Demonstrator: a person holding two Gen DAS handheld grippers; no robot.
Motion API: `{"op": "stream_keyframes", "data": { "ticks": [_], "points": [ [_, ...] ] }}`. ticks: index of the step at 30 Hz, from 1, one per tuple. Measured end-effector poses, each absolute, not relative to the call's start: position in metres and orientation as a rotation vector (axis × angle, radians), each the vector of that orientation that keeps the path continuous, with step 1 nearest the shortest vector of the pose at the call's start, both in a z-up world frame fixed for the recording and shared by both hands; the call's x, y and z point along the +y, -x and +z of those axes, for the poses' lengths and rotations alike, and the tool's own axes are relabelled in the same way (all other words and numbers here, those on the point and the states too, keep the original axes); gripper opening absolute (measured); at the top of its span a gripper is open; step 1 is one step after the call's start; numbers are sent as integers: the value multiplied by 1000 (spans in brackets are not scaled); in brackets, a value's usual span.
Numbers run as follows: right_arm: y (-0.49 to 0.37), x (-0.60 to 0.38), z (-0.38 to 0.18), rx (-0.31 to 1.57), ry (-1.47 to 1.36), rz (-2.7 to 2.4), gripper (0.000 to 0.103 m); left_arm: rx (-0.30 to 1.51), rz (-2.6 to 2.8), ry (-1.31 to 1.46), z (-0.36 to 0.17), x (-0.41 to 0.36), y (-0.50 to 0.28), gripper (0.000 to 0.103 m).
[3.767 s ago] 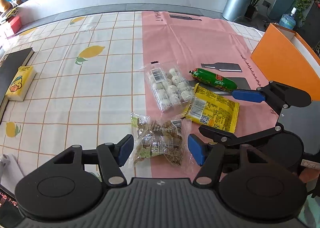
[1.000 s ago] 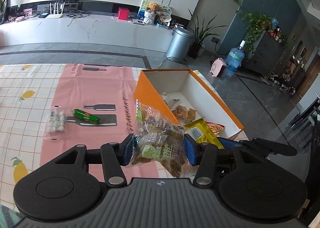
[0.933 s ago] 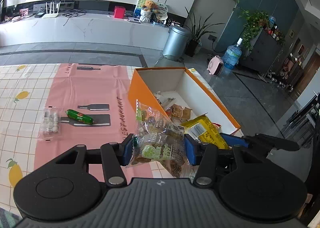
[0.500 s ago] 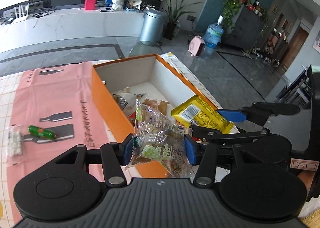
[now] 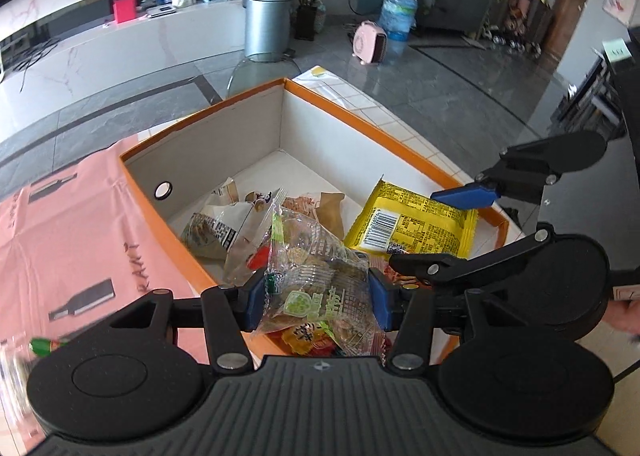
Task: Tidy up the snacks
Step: 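Lower both packets into the box and open both tools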
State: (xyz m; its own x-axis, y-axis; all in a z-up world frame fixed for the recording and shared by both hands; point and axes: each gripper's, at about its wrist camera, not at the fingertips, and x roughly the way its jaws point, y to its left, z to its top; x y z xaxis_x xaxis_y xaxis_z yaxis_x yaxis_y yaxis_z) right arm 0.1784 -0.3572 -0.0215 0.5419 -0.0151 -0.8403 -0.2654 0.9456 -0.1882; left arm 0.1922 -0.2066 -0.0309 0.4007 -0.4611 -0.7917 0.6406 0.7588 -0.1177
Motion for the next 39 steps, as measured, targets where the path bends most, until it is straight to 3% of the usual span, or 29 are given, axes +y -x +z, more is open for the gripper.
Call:
{"op": "stream_keyframes", "data": {
  "ticks": [30,39],
  "points": [
    [-218,-351,-73,1087,477,275,53,955,-686,-433,-72,-241,-230,62],
    [-215,-350,-64,1131,452,257,70,913,-677,-388,-53,-233,-220,75]
  ]
}}
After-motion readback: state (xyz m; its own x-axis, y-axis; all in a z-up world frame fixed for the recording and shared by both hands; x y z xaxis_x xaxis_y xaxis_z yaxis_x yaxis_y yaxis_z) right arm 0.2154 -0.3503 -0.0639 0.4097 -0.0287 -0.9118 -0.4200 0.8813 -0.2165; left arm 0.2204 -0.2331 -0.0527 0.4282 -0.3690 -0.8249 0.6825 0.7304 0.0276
